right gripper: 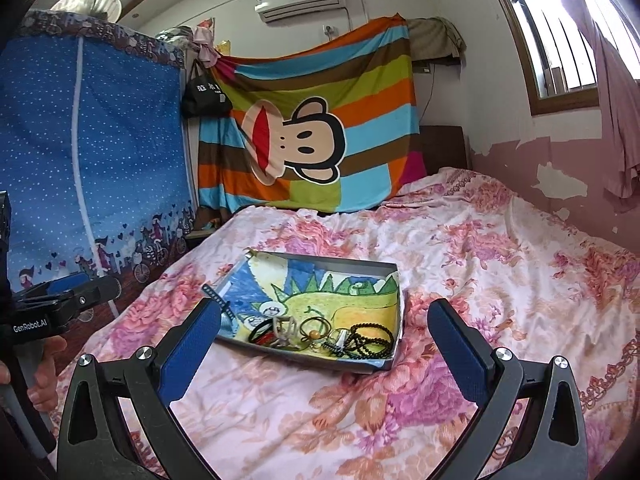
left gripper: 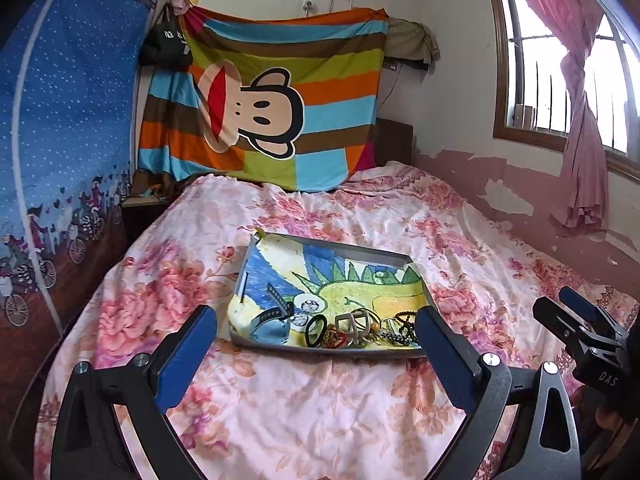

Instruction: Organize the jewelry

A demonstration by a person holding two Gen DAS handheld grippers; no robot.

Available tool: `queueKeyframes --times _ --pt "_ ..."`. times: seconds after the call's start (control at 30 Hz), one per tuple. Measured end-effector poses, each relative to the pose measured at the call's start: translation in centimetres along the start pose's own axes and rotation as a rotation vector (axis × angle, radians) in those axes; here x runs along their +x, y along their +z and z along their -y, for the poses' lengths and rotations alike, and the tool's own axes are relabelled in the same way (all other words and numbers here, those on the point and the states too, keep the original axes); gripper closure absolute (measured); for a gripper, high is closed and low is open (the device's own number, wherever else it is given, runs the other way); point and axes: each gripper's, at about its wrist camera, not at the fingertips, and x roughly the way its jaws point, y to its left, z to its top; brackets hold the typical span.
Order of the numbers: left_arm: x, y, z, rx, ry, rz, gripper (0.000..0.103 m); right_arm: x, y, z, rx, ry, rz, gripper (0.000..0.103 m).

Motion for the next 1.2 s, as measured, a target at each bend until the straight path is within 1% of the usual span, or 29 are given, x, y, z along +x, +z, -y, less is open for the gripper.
queueKeyframes --times 0.4,0.73,1.0,1.2 --pt "-5.9 -2.4 -1.0 -0.003 0.052 0.012 0.003 -5.5 -1.2 -2.0 -0.03 0.021 0.035 0.001" --pt "-9.8 -4.6 -2.0 -0.004 0.09 0.025 0.003 -8.1 -2.9 -3.7 -0.039 0.044 0.028 0.001" --pt "-11.2 -6.7 -2.4 -0.003 0.109 0.013 0.003 -8.4 -5.4 -4.6 -0.046 0.048 -0.007 0.001" --pt "-10.8 -8.7 -2.9 -0.01 0.121 0.016 0.003 -6.8 -7.4 -4.9 -0.048 0.041 -0.064 0.001"
